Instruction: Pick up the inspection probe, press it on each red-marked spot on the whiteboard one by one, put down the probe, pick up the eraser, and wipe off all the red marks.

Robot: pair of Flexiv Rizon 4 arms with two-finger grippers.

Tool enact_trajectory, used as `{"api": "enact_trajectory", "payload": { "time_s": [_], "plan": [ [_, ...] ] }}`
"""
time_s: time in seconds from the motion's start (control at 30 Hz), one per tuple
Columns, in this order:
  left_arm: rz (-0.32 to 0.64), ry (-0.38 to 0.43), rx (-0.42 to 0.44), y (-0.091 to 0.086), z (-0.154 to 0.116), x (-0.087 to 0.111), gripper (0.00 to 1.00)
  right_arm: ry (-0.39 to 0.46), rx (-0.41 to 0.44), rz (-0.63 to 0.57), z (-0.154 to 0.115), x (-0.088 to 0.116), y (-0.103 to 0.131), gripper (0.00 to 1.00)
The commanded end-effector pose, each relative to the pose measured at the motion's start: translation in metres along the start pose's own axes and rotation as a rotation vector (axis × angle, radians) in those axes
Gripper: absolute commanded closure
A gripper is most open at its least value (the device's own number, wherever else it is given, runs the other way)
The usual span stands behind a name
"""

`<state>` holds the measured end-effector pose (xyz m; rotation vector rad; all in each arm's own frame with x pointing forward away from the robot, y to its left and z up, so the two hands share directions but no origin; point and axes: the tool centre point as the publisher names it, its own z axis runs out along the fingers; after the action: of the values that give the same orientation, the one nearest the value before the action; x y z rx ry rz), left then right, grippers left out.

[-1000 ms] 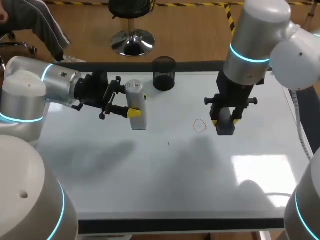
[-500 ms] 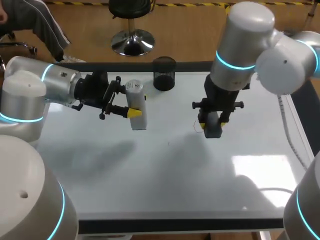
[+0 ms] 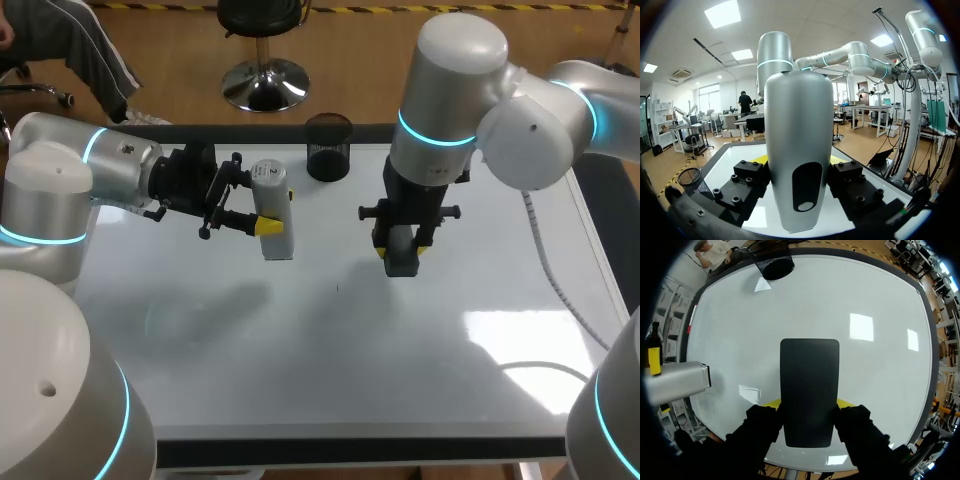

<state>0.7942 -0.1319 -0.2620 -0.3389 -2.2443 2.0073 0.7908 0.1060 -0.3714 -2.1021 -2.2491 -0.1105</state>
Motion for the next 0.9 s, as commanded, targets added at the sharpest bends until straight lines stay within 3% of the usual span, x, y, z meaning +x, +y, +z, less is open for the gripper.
{"api": "enact_trajectory", "payload": {
  "time_s": [0.03,0.5,0.9],
  "plan": [
    [0.002,-0.002,0.000,-0.001,0.000,0.001,1.00,0.005,0.008,-0.006,0.007,0.010,0.007,1.00],
    [0.002,-0.002,0.000,-0.001,0.000,0.001,1.00,0.053,0.015,-0.030,0.026,0.039,0.020,1.00],
    [0.002,-0.002,0.000,-0.001,0.000,0.001,1.00,0.091,0.022,-0.030,0.046,0.045,0.025,1.00]
  ]
}}
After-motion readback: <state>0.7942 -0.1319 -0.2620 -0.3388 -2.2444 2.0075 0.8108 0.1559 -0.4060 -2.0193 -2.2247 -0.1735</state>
